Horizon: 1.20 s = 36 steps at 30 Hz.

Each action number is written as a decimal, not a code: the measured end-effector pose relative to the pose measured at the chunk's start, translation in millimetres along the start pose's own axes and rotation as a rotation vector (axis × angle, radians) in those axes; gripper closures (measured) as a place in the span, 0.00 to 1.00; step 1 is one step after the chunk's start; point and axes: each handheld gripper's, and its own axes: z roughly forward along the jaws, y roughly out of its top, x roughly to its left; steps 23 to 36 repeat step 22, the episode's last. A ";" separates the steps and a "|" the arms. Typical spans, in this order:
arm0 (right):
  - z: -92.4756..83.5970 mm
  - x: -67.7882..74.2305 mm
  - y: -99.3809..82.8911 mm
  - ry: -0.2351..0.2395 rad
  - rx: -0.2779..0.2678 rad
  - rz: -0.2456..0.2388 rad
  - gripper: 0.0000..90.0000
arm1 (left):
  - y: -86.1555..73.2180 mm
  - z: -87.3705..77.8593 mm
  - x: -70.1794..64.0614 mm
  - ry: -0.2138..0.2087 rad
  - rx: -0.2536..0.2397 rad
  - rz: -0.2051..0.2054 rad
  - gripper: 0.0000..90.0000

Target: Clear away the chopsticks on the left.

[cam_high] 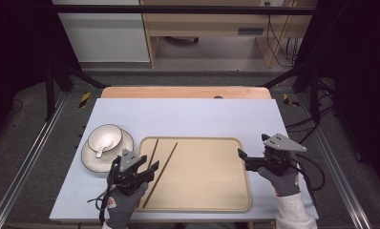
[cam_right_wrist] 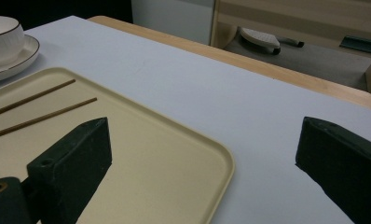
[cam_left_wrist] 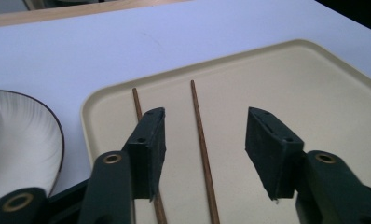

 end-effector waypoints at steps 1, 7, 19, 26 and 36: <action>-0.4 -0.2 0.2 0.001 -0.002 0.001 0.04 | 1.6 -2.9 4.0 -0.010 -0.001 0.012 0.50; -2.4 -2.2 0.5 0.003 -0.013 0.009 0.04 | -1.4 -13.8 27.3 -0.016 0.011 0.030 0.42; -1.1 -6.5 -3.2 0.001 -0.014 0.027 0.03 | -16.7 -27.3 57.1 -0.029 -0.019 0.011 0.34; 1.3 -6.2 -4.5 0.002 -0.006 0.028 0.03 | -18.5 -29.2 60.2 -0.026 -0.025 0.012 0.34; 1.3 -6.2 -4.5 0.002 -0.006 0.028 0.03 | -18.5 -29.2 60.2 -0.026 -0.025 0.012 0.34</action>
